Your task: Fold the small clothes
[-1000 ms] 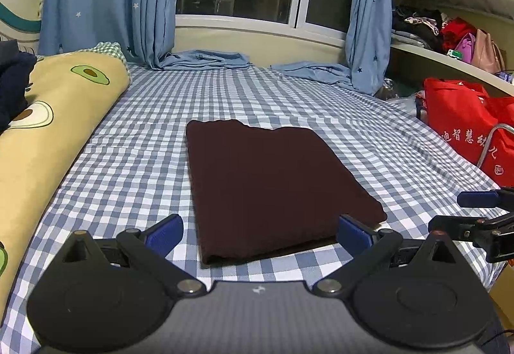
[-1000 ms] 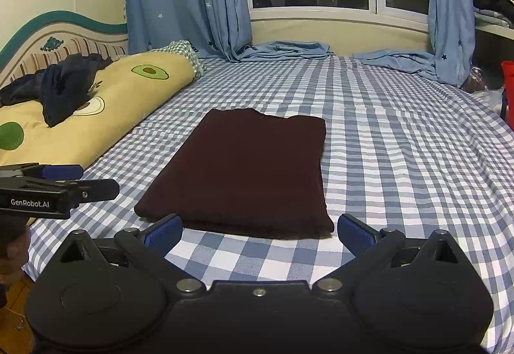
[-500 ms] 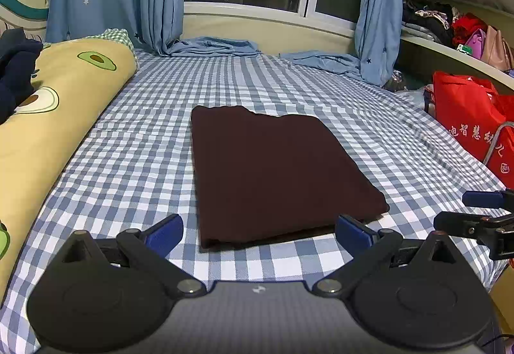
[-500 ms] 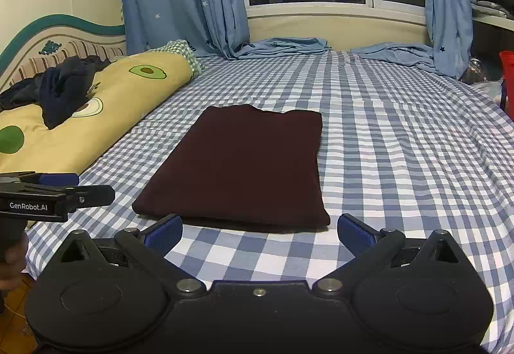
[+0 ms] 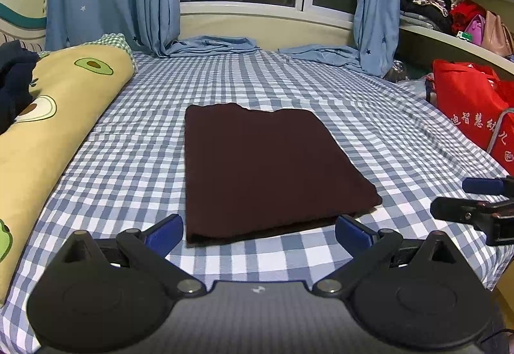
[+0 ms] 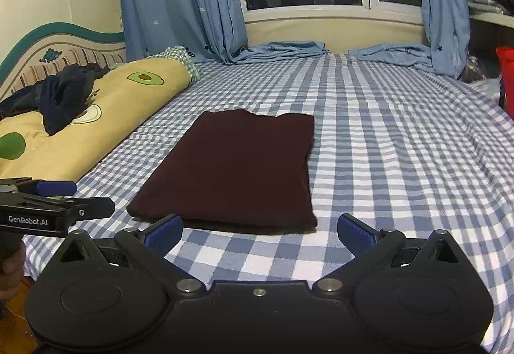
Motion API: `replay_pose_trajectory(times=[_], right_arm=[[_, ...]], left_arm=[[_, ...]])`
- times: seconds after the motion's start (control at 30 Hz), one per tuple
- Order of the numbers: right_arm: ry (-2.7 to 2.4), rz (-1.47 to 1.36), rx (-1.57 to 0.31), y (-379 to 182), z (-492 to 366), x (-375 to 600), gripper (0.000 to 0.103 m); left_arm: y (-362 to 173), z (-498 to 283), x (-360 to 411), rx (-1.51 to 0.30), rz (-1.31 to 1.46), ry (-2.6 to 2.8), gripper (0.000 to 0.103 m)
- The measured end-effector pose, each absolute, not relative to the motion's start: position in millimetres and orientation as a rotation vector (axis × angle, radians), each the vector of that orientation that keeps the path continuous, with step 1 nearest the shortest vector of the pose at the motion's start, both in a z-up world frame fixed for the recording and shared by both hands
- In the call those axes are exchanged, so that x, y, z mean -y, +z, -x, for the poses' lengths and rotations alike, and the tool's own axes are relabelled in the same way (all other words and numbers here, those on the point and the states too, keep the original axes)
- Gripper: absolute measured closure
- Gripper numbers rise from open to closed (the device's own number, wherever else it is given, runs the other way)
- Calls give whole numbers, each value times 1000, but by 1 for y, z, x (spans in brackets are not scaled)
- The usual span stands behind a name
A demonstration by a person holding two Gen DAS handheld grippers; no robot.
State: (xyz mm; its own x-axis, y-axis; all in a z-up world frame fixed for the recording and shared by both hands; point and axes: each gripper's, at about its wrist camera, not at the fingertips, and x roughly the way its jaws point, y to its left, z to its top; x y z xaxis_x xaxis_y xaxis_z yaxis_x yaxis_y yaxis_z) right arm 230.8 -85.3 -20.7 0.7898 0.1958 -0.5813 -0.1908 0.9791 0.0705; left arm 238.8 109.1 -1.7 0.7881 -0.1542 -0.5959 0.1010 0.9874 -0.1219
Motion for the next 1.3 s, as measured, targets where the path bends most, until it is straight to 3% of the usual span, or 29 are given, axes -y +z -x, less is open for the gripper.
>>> replay_pose_trajectory(times=[1.3], right_arm=[[180, -12, -692, -23, -256, 115, 1]], left_arm=[[-1, -243, -91, -661, 31, -129, 1]])
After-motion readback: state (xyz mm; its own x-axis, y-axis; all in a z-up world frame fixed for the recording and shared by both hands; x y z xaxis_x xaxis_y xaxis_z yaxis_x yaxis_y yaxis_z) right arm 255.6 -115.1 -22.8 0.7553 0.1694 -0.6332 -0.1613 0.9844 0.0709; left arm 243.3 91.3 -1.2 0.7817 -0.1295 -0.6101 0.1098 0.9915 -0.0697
